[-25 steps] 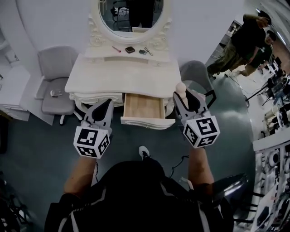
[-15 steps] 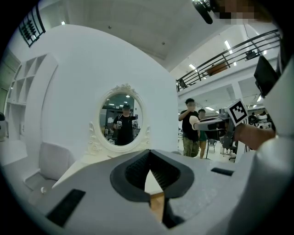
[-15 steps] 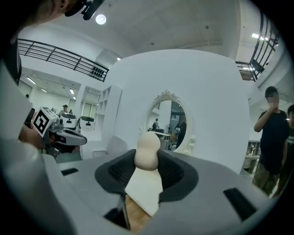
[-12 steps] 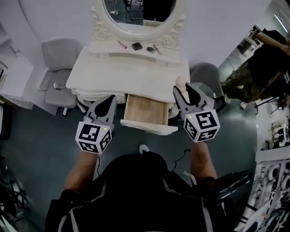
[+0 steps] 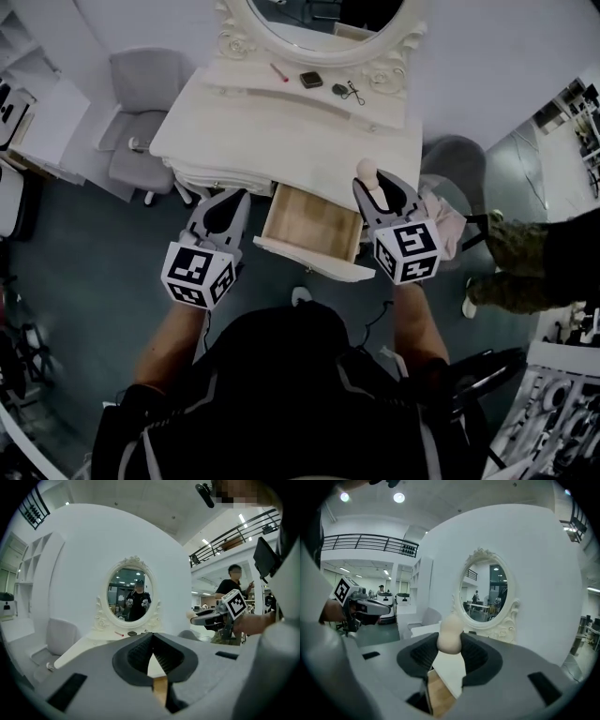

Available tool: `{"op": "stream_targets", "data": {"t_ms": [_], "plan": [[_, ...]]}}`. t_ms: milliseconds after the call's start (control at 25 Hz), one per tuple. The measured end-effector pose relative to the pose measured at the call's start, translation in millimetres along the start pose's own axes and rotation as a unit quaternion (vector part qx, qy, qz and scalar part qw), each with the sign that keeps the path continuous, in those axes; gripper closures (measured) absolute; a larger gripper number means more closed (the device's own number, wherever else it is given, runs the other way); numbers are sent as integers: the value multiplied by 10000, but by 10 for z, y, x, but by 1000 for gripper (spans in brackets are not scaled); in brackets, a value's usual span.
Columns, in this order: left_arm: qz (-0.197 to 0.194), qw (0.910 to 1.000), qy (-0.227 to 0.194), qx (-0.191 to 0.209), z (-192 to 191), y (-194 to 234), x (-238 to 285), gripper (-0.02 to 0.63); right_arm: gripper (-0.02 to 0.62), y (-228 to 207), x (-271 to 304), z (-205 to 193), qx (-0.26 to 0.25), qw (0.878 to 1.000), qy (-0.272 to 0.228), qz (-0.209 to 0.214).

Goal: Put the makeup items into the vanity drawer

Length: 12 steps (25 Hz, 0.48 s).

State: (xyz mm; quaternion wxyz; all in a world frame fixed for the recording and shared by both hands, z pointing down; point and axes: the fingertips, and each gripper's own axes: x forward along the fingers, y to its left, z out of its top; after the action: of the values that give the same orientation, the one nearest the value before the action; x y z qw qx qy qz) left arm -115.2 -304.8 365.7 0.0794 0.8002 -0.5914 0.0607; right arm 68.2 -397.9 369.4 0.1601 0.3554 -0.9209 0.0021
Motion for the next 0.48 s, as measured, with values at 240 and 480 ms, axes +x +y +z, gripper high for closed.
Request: {"op": "stream_targets", "data": {"t_ms": [240, 480], "plan": [[257, 9993, 173, -191, -184, -1, 75, 603, 442, -19, 355, -412, -15, 9985, 305, 462], [615, 9972, 321, -290, -341, 24, 80, 603, 440, 36, 656, -874, -87, 9927, 674, 992]]}}
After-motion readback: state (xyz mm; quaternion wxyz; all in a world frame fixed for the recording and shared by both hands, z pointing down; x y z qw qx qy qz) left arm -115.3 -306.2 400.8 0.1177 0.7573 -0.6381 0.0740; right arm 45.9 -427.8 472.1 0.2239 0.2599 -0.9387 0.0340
